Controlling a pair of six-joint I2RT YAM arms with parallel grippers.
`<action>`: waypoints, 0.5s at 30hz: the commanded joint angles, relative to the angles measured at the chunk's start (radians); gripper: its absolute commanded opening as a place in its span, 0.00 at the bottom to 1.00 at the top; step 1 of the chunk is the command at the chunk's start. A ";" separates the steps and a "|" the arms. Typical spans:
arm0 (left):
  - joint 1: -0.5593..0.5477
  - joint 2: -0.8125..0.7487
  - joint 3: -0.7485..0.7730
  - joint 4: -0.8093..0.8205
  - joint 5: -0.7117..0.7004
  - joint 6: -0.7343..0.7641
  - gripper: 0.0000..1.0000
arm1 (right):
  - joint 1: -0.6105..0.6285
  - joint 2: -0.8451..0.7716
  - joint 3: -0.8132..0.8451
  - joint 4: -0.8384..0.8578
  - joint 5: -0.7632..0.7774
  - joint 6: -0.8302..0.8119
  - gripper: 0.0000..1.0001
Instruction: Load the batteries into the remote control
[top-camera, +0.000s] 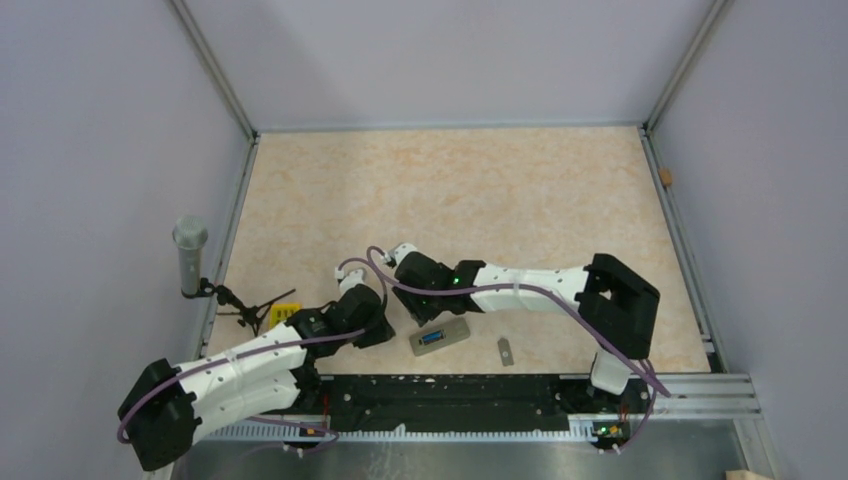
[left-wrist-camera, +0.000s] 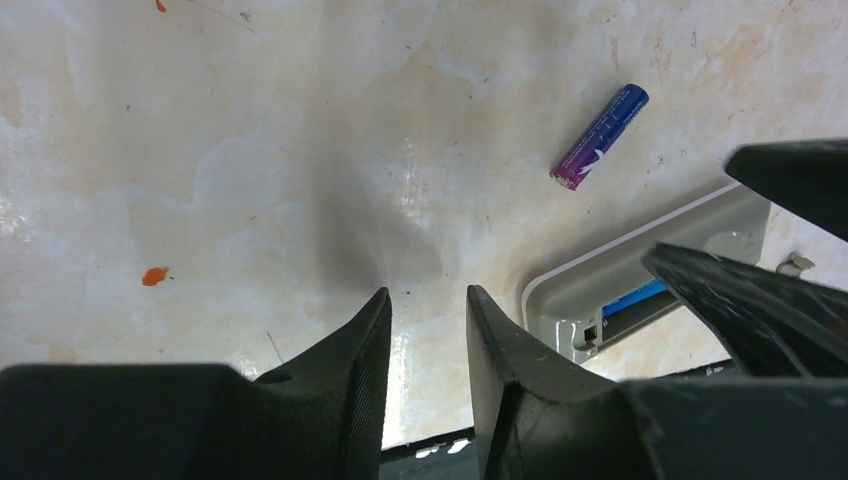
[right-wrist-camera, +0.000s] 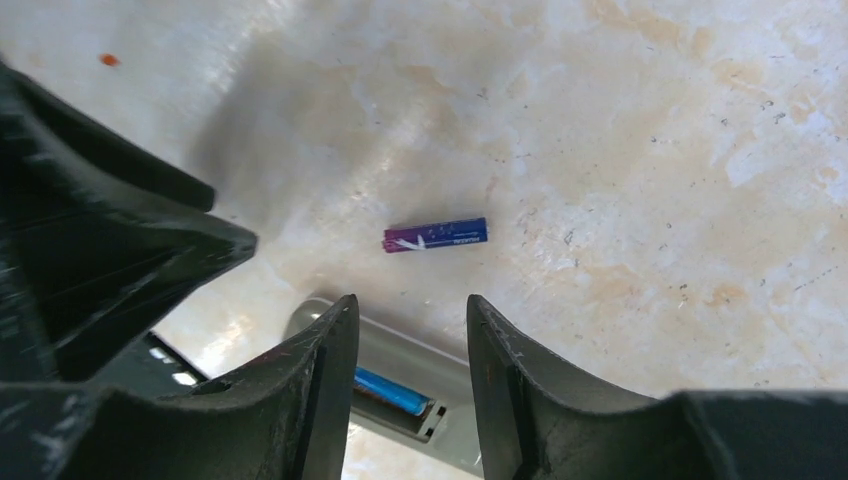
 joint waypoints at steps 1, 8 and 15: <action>0.003 -0.032 -0.013 0.029 0.017 0.009 0.36 | -0.015 0.037 0.050 0.013 0.022 -0.091 0.44; 0.003 -0.052 -0.023 0.051 0.033 0.034 0.38 | -0.044 0.053 0.068 0.029 -0.030 -0.287 0.47; 0.003 -0.062 -0.029 0.064 0.046 0.049 0.38 | -0.112 0.113 0.159 0.004 -0.143 -0.333 0.41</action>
